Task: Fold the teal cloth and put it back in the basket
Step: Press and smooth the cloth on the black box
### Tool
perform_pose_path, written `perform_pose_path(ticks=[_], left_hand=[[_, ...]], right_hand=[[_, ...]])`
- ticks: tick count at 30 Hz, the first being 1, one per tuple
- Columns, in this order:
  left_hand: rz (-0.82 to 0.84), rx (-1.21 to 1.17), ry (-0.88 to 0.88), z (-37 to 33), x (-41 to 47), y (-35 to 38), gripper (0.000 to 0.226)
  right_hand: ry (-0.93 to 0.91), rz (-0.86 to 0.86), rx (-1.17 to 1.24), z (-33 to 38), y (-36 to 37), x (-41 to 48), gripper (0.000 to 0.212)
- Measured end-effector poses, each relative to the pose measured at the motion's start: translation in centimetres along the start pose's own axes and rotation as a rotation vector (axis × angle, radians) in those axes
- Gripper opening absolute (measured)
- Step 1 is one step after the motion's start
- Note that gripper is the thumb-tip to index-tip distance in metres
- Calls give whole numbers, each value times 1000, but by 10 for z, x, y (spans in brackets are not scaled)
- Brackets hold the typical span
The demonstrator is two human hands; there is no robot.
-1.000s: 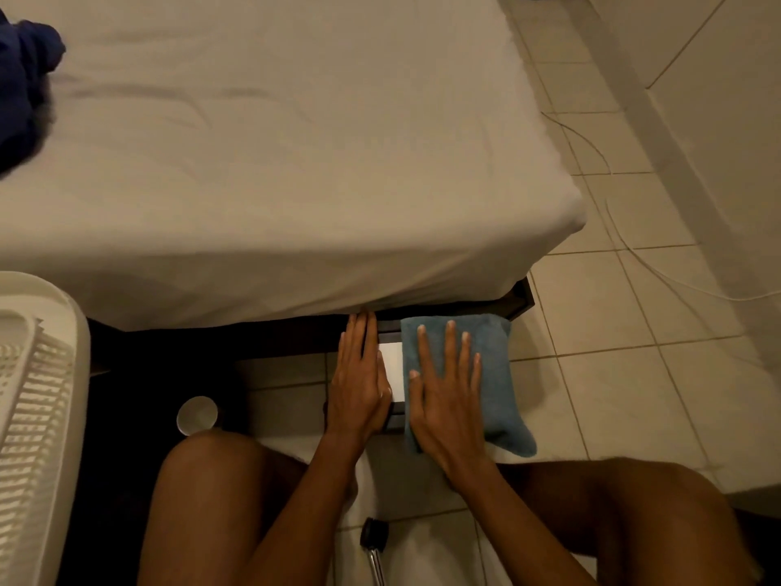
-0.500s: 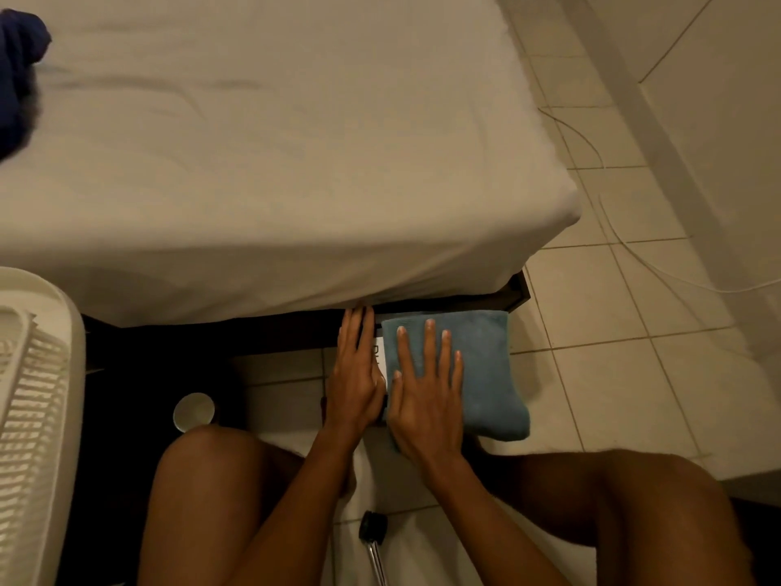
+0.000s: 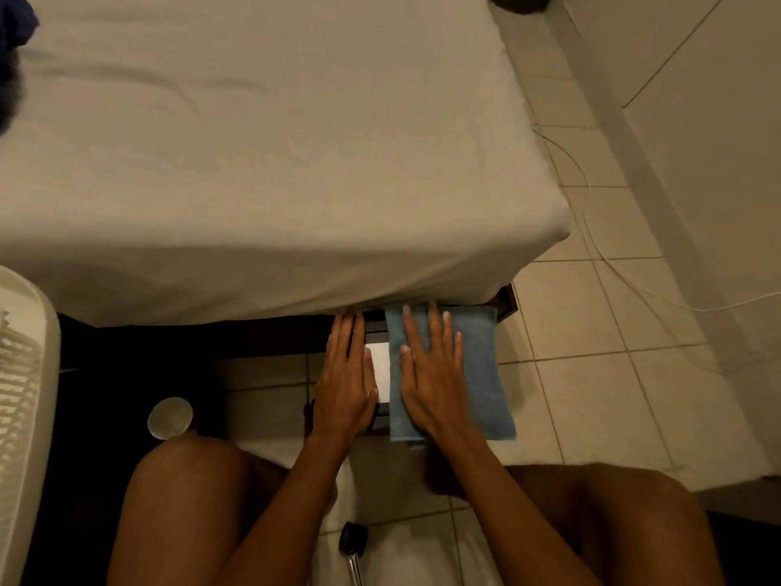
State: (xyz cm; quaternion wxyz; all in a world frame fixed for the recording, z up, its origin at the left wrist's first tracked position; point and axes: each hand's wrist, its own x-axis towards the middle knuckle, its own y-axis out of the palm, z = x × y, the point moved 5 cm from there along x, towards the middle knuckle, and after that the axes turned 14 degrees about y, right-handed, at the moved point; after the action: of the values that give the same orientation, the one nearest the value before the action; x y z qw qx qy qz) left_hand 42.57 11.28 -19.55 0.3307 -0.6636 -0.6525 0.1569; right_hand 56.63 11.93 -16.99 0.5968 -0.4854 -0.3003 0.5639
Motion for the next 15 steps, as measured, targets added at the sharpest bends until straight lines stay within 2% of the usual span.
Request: perform_pose_path(ticks=[5, 7, 11, 15], left_hand=[[44, 93, 29, -8, 1, -4, 54], [93, 188, 79, -10, 2, -2, 57], [193, 366, 152, -14, 2, 2, 63], [302, 393, 220, -22, 4, 10, 69]], right_hand=[[13, -36, -29, -27, 1, -33, 62], [-14, -22, -50, -34, -1, -21, 63], [53, -22, -28, -40, -14, 8, 63], [70, -34, -31, -45, -12, -2, 63]])
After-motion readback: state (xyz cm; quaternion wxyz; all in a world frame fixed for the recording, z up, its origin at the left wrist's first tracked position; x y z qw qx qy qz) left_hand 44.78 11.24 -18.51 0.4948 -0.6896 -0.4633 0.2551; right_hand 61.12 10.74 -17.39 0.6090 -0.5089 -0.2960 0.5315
